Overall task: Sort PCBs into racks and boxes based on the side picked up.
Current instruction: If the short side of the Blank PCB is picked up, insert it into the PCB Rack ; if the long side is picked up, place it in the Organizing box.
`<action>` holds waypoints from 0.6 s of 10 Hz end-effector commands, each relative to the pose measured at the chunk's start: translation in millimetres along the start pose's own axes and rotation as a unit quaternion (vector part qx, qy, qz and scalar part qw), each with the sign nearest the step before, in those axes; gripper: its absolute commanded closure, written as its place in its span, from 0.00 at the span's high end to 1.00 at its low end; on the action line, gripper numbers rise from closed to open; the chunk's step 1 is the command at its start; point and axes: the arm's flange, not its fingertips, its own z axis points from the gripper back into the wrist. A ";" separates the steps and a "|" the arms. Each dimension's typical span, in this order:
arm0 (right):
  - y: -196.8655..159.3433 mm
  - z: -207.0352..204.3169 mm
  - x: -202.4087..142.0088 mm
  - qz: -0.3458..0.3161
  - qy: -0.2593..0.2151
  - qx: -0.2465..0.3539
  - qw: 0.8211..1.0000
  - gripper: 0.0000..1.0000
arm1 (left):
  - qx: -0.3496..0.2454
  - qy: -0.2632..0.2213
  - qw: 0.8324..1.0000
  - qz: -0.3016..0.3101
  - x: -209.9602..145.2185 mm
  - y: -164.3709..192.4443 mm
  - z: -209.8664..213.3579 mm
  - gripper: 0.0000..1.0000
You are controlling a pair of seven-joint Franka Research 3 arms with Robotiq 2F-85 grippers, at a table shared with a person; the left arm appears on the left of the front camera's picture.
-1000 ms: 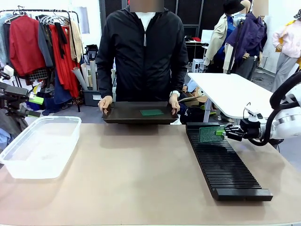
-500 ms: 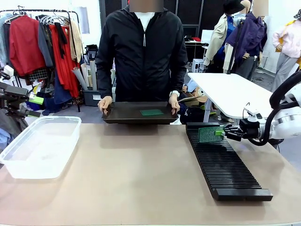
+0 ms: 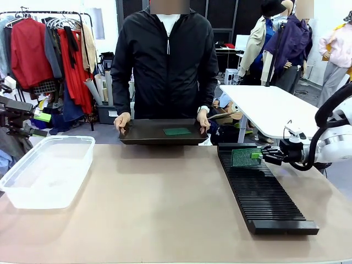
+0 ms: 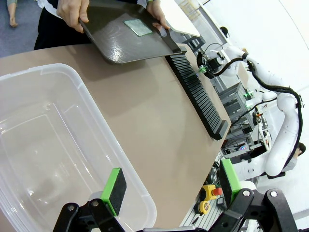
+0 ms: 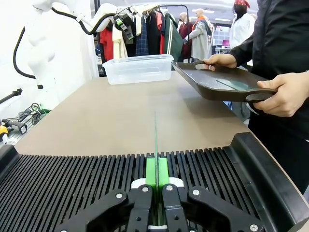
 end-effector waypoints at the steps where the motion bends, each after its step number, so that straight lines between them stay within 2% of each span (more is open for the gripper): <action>1: 8.5 -6.0 0.6 -0.001 0.007 -0.005 1.000 0.00 | 0.000 0.000 1.000 0.002 0.7 -2.1 1.0 1.00; 6: 9.9 -3.5 0.7 -0.010 0.003 -0.001 1.000 0.00 | 0.000 0.000 1.000 0.002 0.7 -2.1 1.0 1.00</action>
